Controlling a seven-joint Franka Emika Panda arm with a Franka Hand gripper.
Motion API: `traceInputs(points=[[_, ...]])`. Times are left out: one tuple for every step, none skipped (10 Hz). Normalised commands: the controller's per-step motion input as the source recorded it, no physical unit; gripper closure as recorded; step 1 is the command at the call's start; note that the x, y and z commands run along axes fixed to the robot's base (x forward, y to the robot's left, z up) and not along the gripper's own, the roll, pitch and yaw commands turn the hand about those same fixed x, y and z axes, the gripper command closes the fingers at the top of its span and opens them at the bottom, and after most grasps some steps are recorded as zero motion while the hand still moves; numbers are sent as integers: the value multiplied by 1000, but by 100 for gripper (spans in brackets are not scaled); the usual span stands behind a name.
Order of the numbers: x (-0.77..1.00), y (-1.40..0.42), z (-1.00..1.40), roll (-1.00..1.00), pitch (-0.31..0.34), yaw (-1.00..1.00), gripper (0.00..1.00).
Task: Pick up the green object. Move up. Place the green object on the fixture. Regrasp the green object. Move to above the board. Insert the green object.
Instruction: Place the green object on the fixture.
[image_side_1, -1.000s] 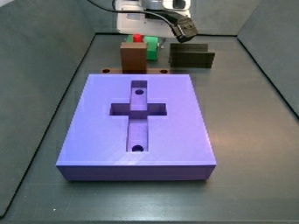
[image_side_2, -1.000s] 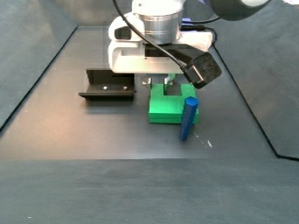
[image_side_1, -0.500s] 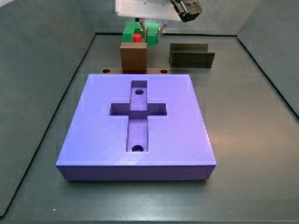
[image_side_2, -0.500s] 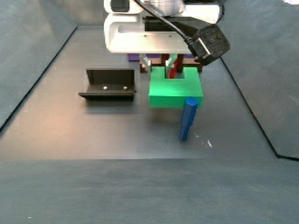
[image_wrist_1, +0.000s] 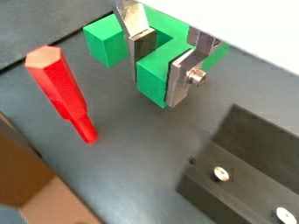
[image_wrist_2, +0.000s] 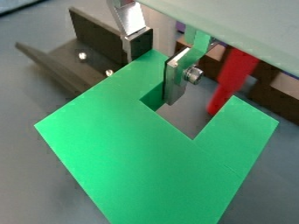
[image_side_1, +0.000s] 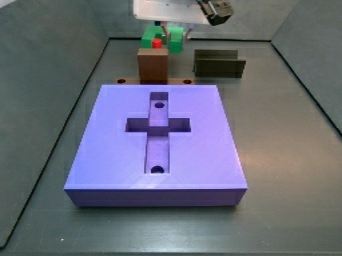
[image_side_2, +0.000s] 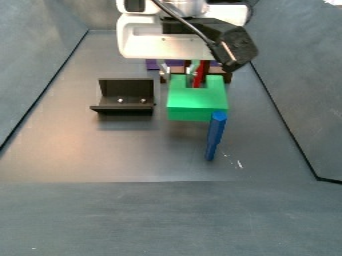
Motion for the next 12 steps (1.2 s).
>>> traceInputs(points=[[1000, -23, -211, -126, 0, -46, 100], [1000, 0, -123, -174, 0, 0, 100], [1000, -40, 0, -157, 0, 0, 100], [1000, -157, 211, -43, 0, 0, 100], [1000, -354, 460, 23, 11, 0, 100], [1000, -406, 431, 0, 20, 0, 100], [1000, -351, 343, -109, 40, 0, 100], [1000, -246, 289, -249, 23, -14, 100], [1000, -163, 266, -329, 6, -26, 100], [1000, -74, 231, -391, 0, -49, 100], [1000, -40, 217, -406, 0, -40, 100], [1000, -31, 203, -394, 0, -23, 100]])
